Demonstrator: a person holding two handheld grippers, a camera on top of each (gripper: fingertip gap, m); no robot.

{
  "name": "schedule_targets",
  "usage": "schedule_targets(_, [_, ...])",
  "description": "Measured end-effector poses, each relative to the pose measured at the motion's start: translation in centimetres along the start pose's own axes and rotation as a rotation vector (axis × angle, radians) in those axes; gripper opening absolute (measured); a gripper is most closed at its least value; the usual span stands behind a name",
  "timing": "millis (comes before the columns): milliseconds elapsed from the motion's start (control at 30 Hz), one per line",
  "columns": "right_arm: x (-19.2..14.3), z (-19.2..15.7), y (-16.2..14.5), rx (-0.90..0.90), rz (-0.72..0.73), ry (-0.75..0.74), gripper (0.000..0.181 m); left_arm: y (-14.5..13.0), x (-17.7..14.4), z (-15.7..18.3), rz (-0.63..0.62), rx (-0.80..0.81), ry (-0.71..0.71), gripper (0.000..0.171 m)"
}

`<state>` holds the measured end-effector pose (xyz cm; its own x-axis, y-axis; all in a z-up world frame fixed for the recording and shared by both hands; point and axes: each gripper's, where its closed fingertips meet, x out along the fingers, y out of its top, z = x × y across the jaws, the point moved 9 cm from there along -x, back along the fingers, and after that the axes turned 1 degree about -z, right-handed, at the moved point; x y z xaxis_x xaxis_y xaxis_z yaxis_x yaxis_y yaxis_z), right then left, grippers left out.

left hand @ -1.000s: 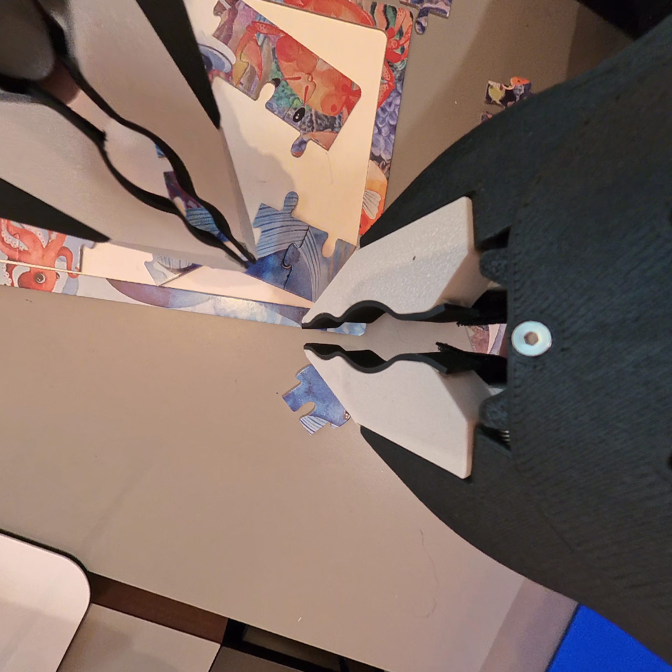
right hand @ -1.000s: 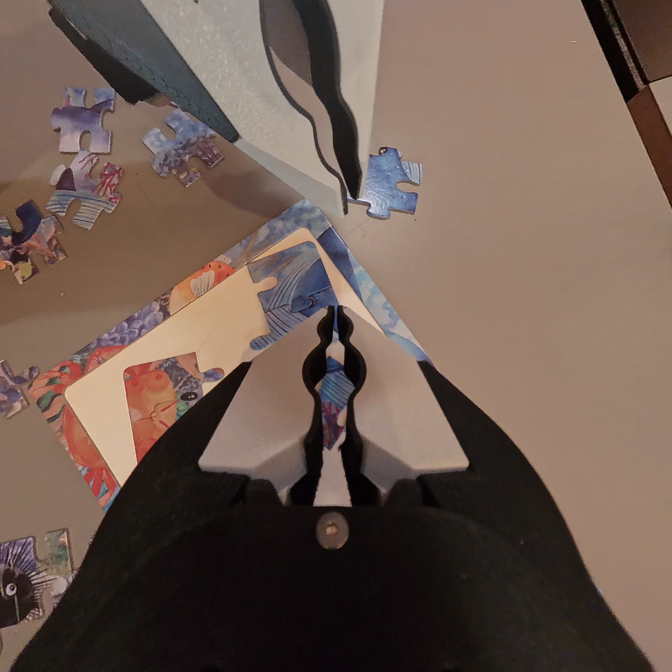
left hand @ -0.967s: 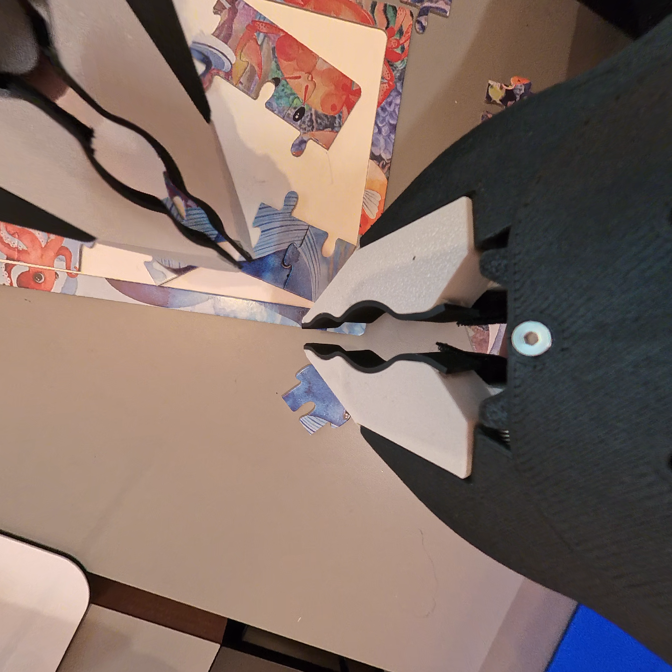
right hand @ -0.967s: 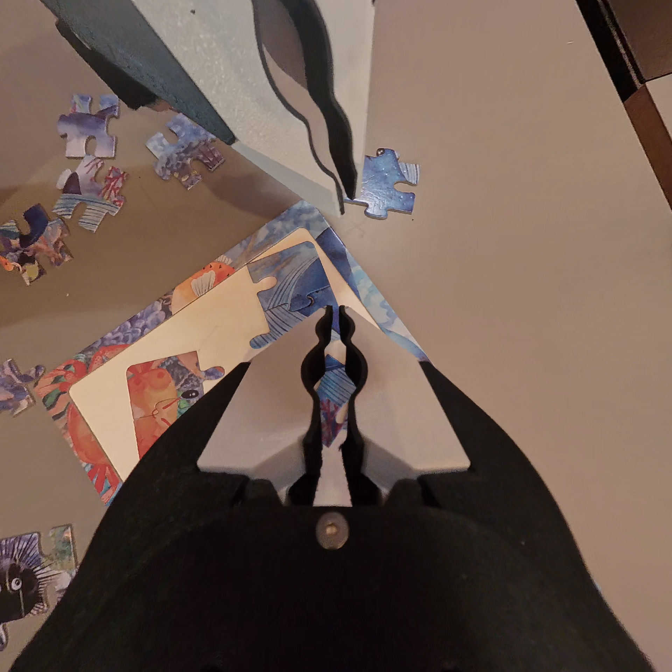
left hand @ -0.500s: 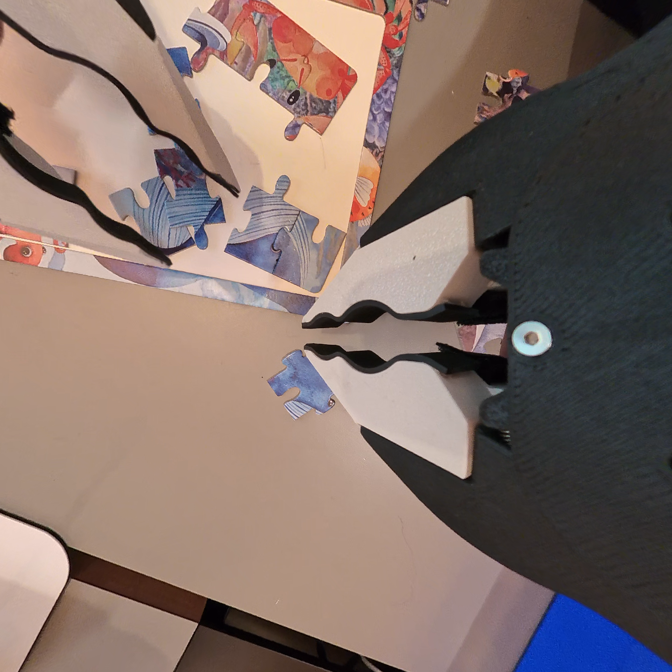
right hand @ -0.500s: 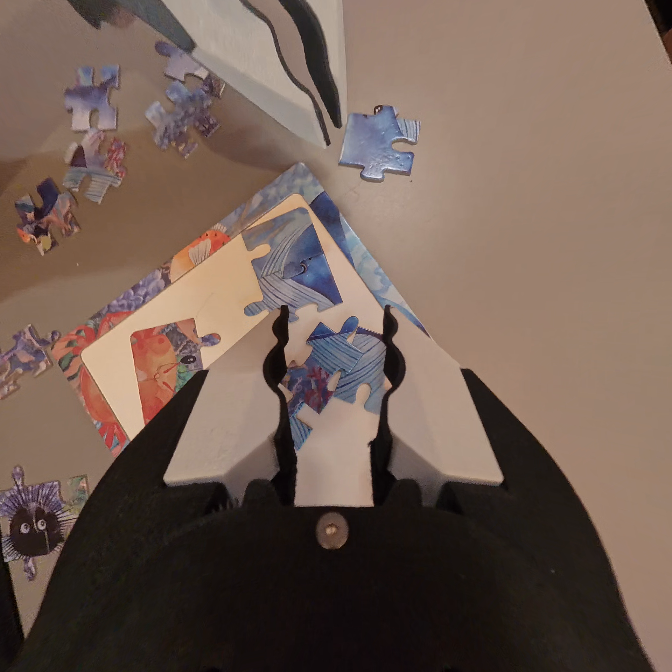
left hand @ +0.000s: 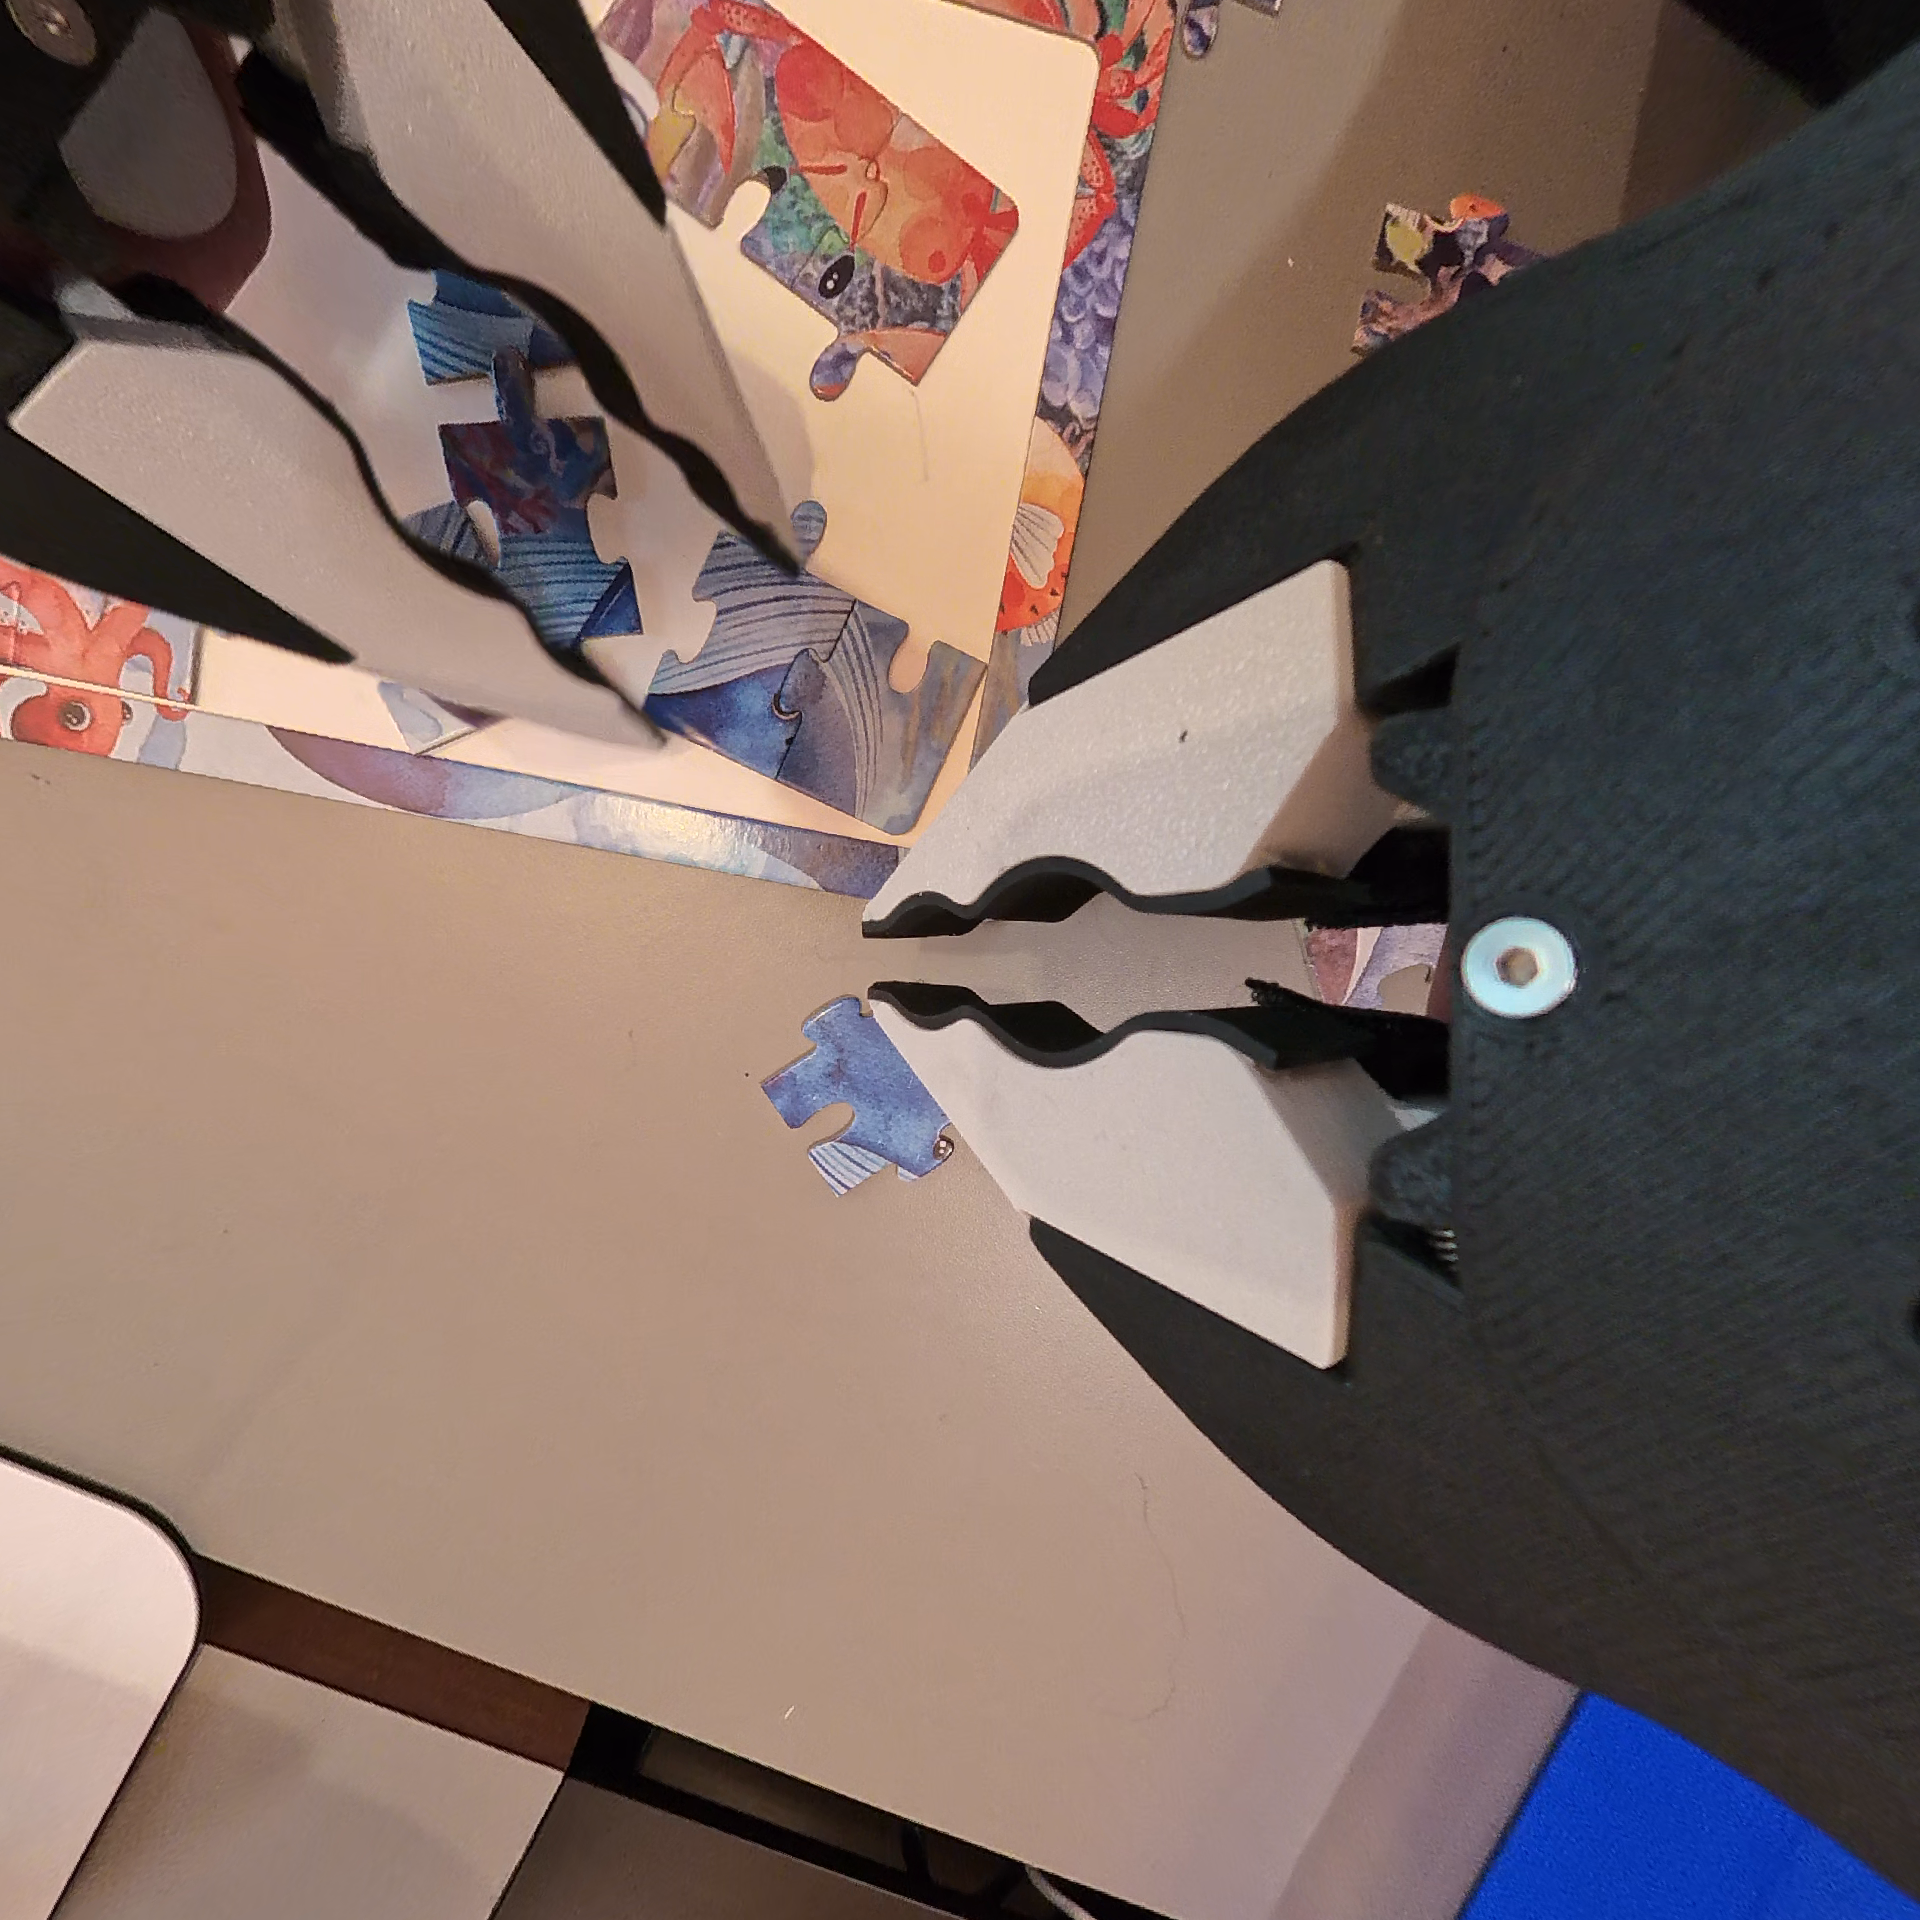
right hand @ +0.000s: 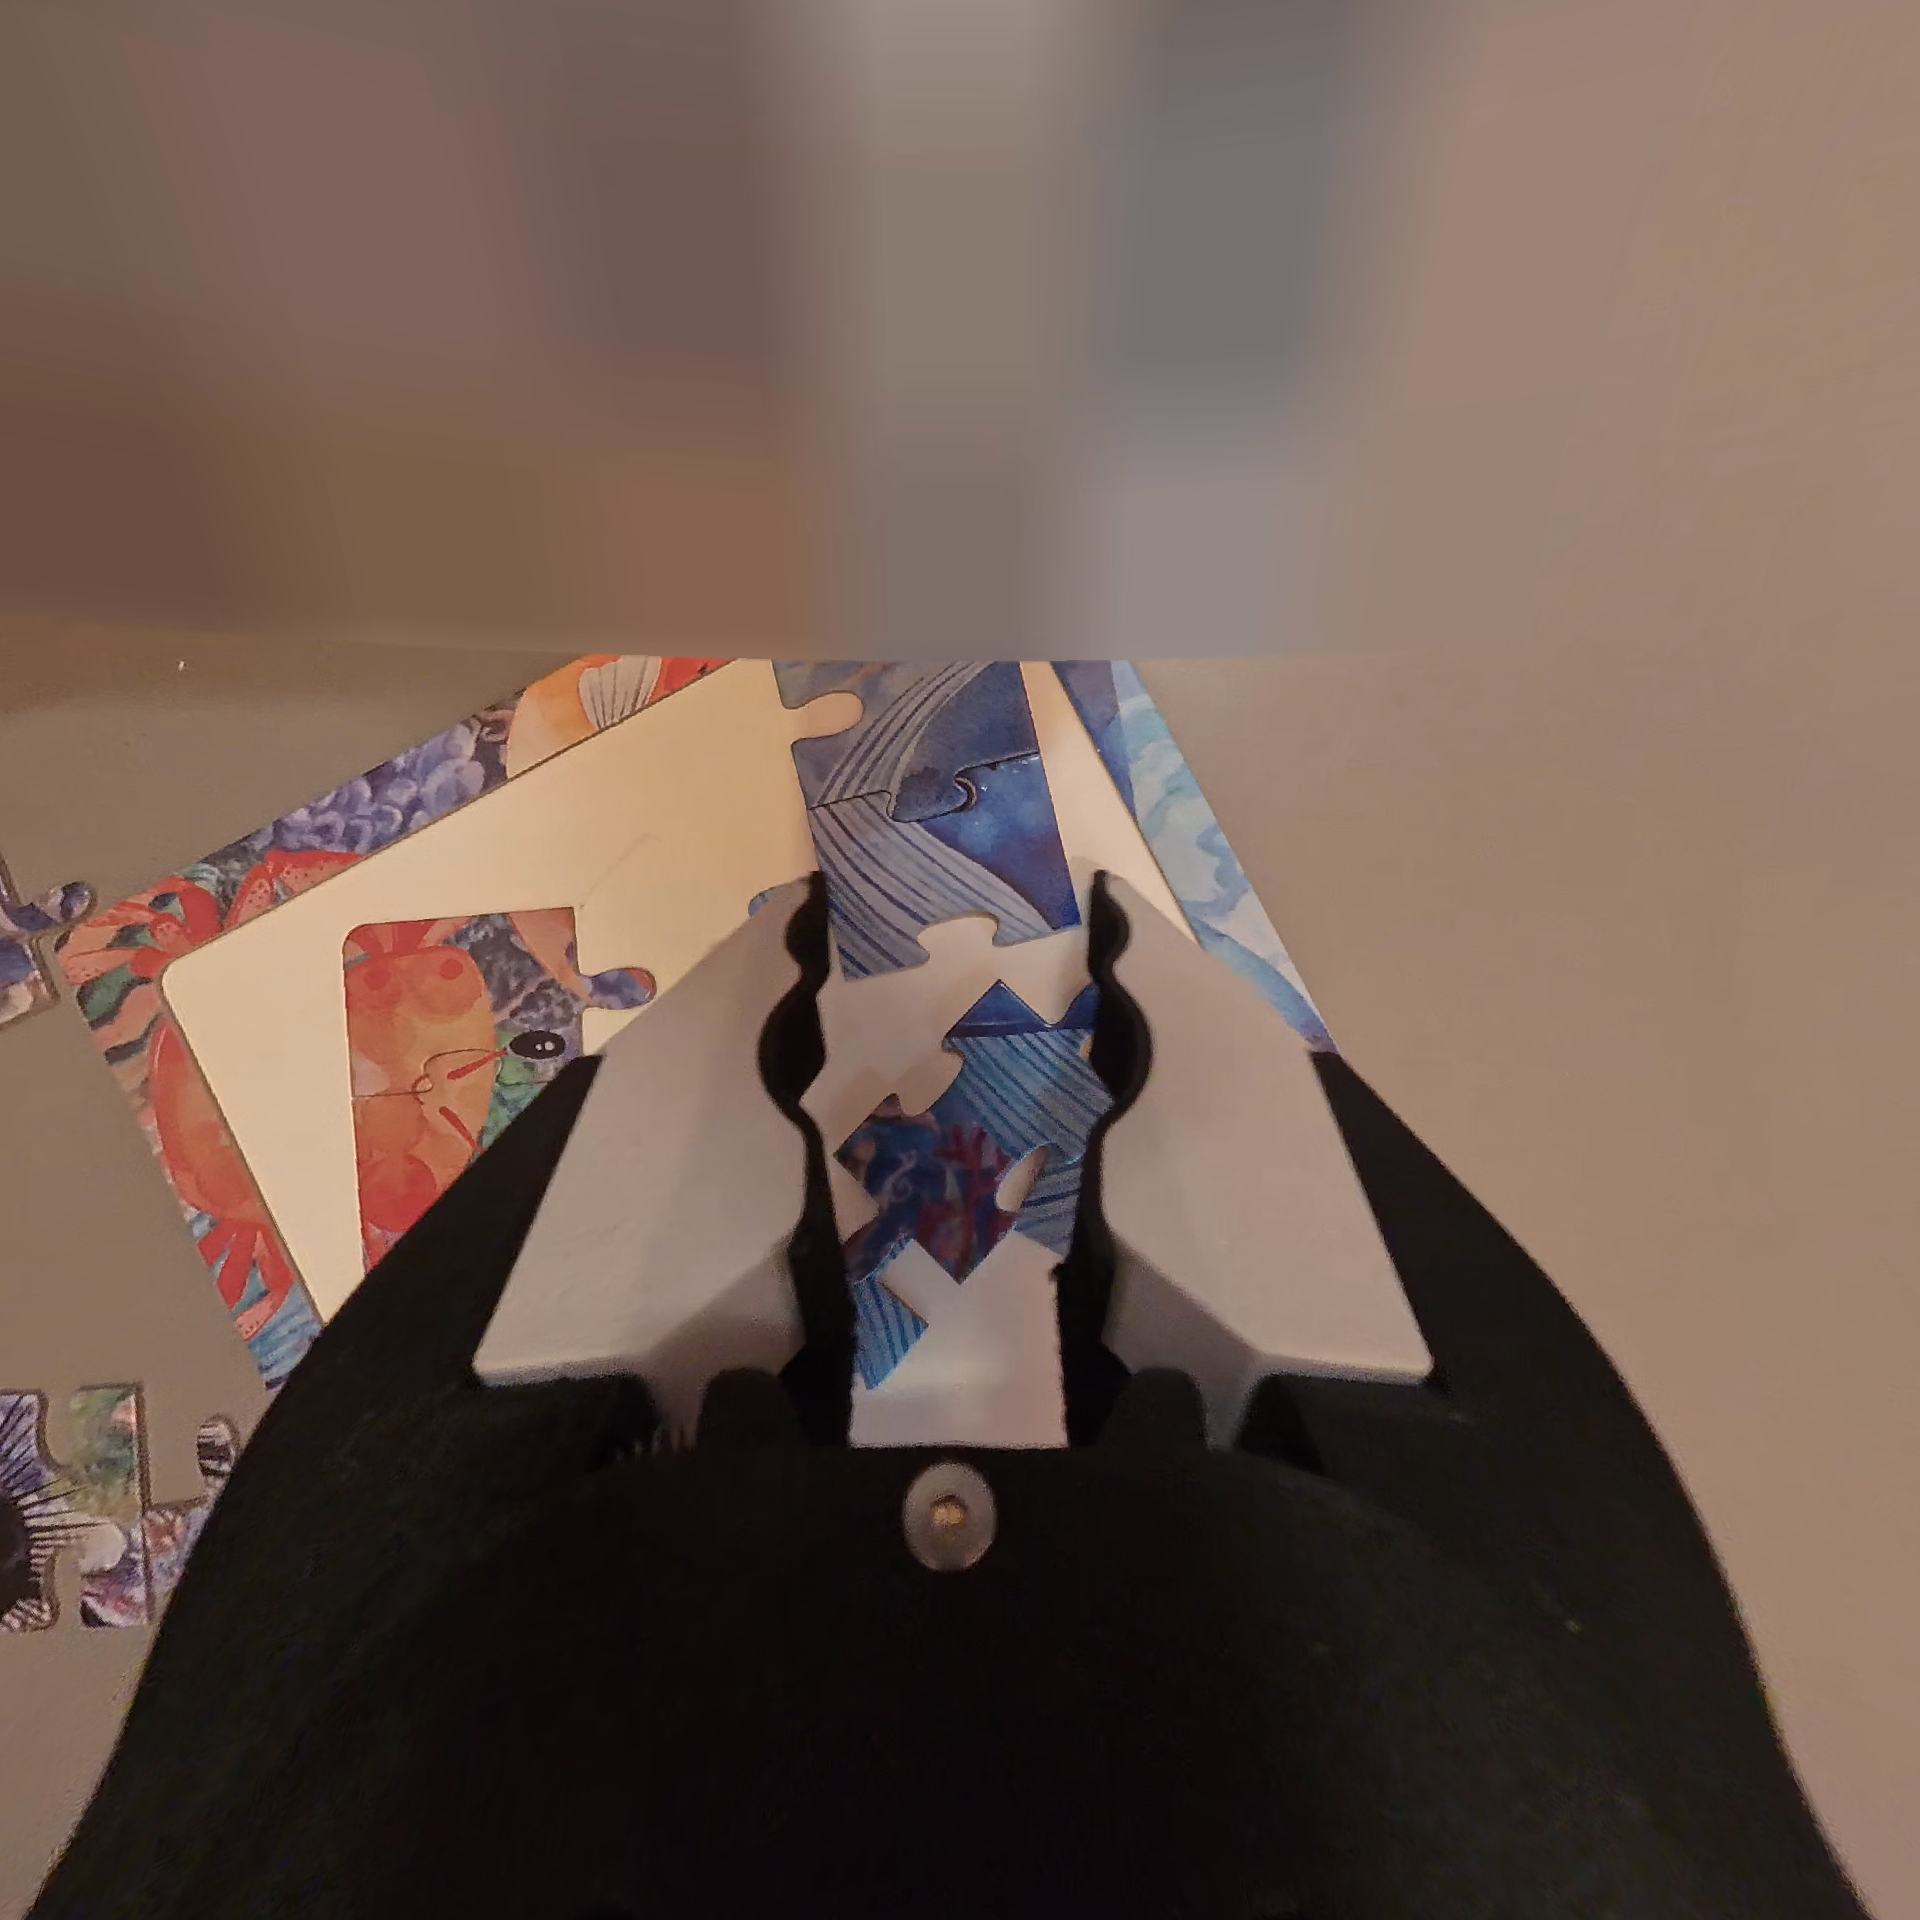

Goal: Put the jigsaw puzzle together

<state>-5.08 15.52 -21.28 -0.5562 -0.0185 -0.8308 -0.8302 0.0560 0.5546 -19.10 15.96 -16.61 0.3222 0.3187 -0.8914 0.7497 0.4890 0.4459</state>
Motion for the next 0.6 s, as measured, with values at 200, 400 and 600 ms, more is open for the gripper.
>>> schedule_targets(200, [-0.09, -0.05, -0.04, -0.013, 0.004, 0.017, 0.037, -0.09, 0.07, -0.05, -0.002, -0.002, -0.002, 0.007])
schedule_targets(400, [0.18, -0.58, 0.29, -0.009, -0.001, 0.04, 0.072, -0.16, 0.04, -0.11, -0.002, -0.004, -0.001, 0.007])
schedule_targets(600, [0.37, -0.63, 0.47, -0.034, -0.003, -0.016, 0.048, -0.13, 0.01, -0.08, -0.001, -0.003, 0.0, 0.007])
